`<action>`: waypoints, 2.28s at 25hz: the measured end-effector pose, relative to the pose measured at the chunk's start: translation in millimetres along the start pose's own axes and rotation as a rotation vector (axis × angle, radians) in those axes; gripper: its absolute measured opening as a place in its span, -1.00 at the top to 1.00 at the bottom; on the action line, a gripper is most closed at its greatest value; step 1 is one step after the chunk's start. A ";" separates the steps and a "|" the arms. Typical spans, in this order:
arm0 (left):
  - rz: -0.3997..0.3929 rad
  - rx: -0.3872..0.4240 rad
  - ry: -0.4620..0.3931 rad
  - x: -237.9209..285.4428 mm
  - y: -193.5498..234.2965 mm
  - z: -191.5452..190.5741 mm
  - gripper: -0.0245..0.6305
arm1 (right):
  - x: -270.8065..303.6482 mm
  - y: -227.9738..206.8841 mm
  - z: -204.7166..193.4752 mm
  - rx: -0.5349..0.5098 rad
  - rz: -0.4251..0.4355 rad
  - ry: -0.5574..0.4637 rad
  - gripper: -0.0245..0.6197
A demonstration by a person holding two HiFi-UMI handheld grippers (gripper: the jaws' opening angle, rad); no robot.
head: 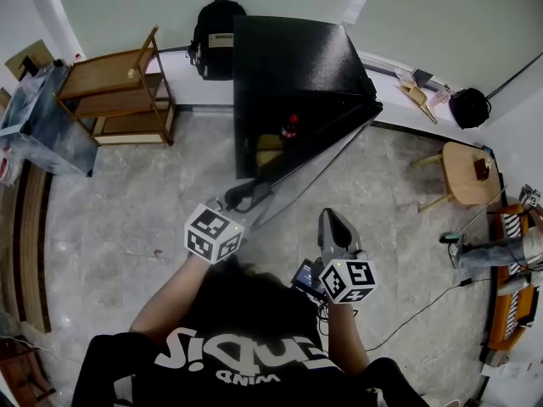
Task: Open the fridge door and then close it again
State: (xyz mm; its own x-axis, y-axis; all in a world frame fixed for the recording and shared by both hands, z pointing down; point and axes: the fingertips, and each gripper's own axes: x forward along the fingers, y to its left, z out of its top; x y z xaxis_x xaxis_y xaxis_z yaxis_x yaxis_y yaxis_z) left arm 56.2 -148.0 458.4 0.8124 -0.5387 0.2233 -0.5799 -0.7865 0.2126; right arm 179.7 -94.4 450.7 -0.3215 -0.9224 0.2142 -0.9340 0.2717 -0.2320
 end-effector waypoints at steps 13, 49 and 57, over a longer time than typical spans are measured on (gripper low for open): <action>0.000 -0.007 0.002 -0.9 -16.5 -4.3 0.39 | -11.6 -1.1 -0.9 -0.004 0.013 -0.011 0.93; 0.025 0.009 -0.018 4.7 52.4 9.6 0.37 | 63.4 2.2 7.6 0.004 0.029 0.010 0.93; 0.029 0.003 -0.031 9.8 82.2 17.3 0.36 | 85.7 3.1 8.0 0.005 0.020 0.021 0.93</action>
State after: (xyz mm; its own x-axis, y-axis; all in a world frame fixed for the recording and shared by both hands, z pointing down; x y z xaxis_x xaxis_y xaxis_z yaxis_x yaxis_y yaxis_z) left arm 17.5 -223.1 461.6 0.7969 -0.5702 0.1996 -0.6029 -0.7713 0.2040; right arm 150.5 -174.8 460.7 -0.3435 -0.9107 0.2295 -0.9266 0.2887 -0.2410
